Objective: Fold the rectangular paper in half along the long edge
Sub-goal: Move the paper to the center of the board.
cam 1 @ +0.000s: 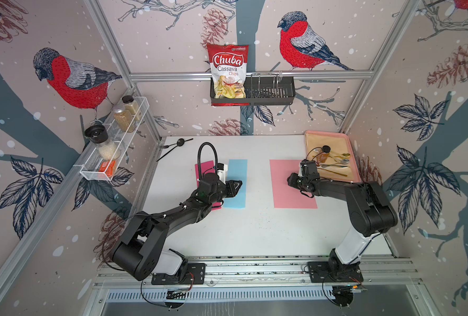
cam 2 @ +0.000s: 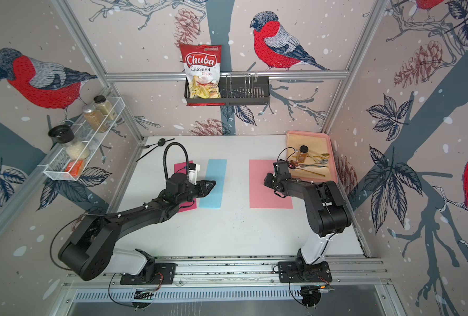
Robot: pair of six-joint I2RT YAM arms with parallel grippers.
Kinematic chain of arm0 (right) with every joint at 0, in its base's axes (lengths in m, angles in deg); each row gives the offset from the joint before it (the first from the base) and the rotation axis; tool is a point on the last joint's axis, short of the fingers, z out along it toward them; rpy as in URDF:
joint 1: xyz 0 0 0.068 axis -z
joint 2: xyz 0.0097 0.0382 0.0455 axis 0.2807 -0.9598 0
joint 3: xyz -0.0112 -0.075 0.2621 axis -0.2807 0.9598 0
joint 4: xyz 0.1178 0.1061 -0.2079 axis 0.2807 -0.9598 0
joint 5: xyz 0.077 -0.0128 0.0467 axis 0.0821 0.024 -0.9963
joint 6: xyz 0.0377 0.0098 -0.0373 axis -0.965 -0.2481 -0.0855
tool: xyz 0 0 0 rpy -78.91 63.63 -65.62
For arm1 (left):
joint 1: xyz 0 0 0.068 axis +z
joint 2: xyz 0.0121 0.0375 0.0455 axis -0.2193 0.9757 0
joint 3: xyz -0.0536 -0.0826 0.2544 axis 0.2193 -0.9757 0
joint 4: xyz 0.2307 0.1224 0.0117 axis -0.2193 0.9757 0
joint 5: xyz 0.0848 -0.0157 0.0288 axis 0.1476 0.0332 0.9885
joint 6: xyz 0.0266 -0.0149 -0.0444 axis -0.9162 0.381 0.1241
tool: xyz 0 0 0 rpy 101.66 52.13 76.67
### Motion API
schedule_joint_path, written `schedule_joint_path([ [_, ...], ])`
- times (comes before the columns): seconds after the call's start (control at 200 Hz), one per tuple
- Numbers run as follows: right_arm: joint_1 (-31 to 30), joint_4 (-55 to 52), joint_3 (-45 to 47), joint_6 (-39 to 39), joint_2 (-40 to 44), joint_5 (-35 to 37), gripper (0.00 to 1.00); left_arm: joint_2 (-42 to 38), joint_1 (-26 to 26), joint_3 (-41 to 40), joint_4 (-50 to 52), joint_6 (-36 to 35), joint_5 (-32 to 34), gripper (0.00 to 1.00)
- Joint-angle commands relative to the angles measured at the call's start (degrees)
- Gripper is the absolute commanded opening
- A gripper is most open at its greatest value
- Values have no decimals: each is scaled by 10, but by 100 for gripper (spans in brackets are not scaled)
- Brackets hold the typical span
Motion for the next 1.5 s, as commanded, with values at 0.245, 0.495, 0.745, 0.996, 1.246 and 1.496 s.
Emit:
schedule_joint_path([
  [0.245, -69, -55, -10, -8, -17, -28, 46, -7, 1, 0, -16, 4, 3, 31],
  [0.495, -115, -38, 7, -38, -16, -24, 46, -7, 1, -18, -34, 11, 0, 32],
  [0.745, -123, -37, 6, -33, 34, -41, 54, 22, 1, -10, -31, 9, -2, 32],
  [0.996, -50, -87, -4, -7, 145, -54, 59, 162, -4, 81, 7, -4, -31, 0],
  [1.246, 29, -128, 39, 13, 161, -44, 59, 271, -52, 195, 88, -25, -12, 0],
  [1.496, 36, -98, 77, 9, 151, -79, 64, 306, -69, 236, 138, -32, 27, 0],
])
